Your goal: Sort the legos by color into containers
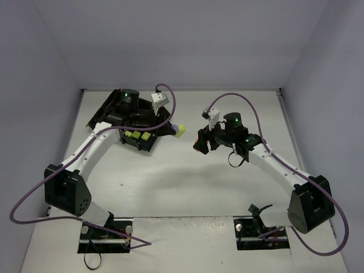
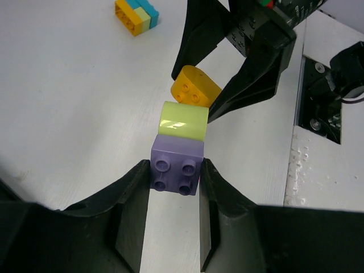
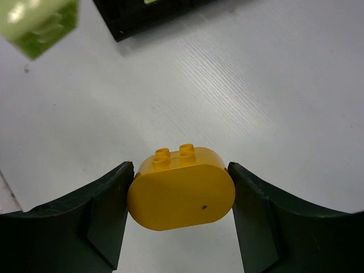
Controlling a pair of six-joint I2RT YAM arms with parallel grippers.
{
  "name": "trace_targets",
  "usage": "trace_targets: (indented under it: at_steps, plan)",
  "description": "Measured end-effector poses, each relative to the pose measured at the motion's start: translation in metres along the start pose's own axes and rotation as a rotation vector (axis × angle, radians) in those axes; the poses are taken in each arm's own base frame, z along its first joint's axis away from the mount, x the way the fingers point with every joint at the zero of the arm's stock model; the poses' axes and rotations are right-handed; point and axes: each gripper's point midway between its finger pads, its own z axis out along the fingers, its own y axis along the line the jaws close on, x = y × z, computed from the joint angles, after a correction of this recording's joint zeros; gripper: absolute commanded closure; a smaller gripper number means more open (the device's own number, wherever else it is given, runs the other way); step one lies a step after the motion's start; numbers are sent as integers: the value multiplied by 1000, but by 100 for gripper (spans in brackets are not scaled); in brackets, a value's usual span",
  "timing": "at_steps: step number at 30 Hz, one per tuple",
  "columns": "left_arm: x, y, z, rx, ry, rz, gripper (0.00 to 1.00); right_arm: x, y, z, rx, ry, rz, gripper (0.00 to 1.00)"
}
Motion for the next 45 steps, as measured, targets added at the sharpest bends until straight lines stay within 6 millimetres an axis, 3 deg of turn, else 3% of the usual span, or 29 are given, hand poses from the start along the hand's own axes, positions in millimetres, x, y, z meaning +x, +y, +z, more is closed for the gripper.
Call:
trace_targets:
  at_steps: [3, 9, 14, 15, 20, 23, 27, 30, 34, 38, 45]
  plan:
    - [9, 10, 0, -41, 2, -51, 100, 21, -20, 12, 96, 56, 65, 96]
    - [11, 13, 0, -70, -19, -83, 100, 84, -47, 40, 241, 230, 192, 86]
    - [6, 13, 0, -75, -37, -90, 100, 120, -60, 50, 322, 327, 252, 59]
    - [6, 13, 0, -76, -40, -89, 100, 124, -62, 51, 334, 337, 259, 50]
    - [3, 14, 0, -77, -48, -90, 100, 126, -68, 56, 361, 346, 277, 31]
    - [3, 14, 0, -78, -50, -89, 100, 116, -69, 58, 361, 325, 277, 28]
    - [2, 15, 0, -82, -52, -87, 100, 87, -68, 54, 363, 256, 271, 25]
    - [0, 16, 0, -87, -57, -79, 100, 50, -64, 42, 361, 167, 255, 28]
    - [-1, 16, 2, -88, -58, -65, 100, -14, -54, 19, 343, -2, 251, 40]
    - [0, 14, 6, -86, -49, -38, 100, -68, -38, -8, 292, -152, 262, 39]
    - [1, 8, 12, -74, -40, -3, 100, -81, -19, -14, 211, -184, 329, 36]
